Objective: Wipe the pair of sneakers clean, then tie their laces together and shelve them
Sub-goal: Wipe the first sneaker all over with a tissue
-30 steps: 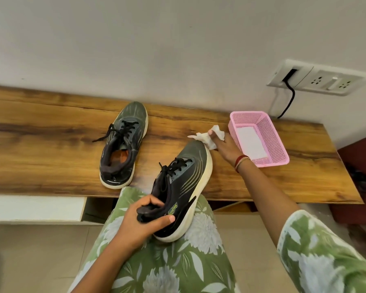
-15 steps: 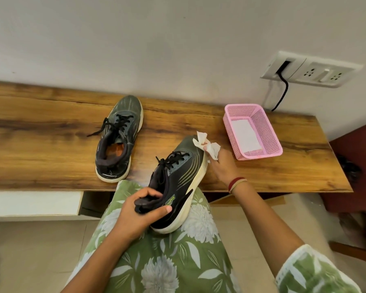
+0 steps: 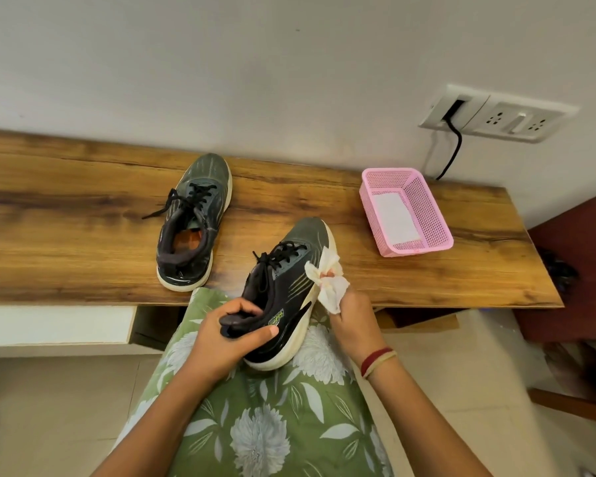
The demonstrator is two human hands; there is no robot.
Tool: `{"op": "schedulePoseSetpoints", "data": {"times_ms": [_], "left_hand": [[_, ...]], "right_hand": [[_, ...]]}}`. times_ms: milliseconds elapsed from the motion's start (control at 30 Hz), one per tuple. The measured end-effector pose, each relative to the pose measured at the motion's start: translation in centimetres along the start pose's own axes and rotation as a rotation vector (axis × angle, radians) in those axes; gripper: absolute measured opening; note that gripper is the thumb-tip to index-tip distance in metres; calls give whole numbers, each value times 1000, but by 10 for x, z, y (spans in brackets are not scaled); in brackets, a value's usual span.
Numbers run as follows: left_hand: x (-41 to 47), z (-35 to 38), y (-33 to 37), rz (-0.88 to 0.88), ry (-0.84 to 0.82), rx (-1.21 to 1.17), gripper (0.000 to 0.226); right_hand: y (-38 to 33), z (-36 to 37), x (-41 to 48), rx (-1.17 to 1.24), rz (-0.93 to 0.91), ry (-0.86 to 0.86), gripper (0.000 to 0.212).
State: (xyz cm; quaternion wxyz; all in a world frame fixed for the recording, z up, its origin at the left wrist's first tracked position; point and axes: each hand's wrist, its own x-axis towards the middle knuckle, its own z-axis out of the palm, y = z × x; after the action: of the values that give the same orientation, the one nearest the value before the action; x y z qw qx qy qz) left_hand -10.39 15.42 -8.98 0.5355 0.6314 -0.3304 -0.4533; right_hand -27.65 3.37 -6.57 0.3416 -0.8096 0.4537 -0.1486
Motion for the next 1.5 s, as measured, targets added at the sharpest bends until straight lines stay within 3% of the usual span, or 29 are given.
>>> {"op": "schedulePoseSetpoints", "data": {"times_ms": [100,200,267,300,467,567,767,900,1133,1300,1367,1433,1500], "left_hand": [[0,1,0,2,0,-9,36],[2,1,-2,-6,0,-22,31],[2,2,-2,-5,-2,-31,32],[2,1,-3,-3,-4,-34,32],[2,2,-1,-4,-1,-46,30],[3,2,-1,-1,17,-35,29],[2,5,-1,0,51,-26,41],[0,7,3,2,53,-26,29],[0,5,2,-15,47,-20,31],[-1,3,-1,-32,46,-19,37],[0,3,-3,-41,52,-31,35],[0,4,-2,-44,48,-44,33],[0,6,-1,-42,41,-53,30]], "right_hand": [[-15,-20,-12,306,212,-90,24],[-9,-48,16,630,345,225,13],[-3,-55,47,494,290,379,17],[0,-55,63,380,254,364,19],[15,-34,123,-34,30,-1,20],[21,-29,125,-178,29,-56,20],[27,-24,88,-172,11,-8,20],[17,-13,53,-112,51,66,18],[3,2,17,-86,119,110,17],[-22,14,-21,78,92,95,15],[-24,10,-37,189,184,-2,17],[-26,-11,-38,477,358,-105,17],[-22,-33,-21,652,441,77,20]]}}
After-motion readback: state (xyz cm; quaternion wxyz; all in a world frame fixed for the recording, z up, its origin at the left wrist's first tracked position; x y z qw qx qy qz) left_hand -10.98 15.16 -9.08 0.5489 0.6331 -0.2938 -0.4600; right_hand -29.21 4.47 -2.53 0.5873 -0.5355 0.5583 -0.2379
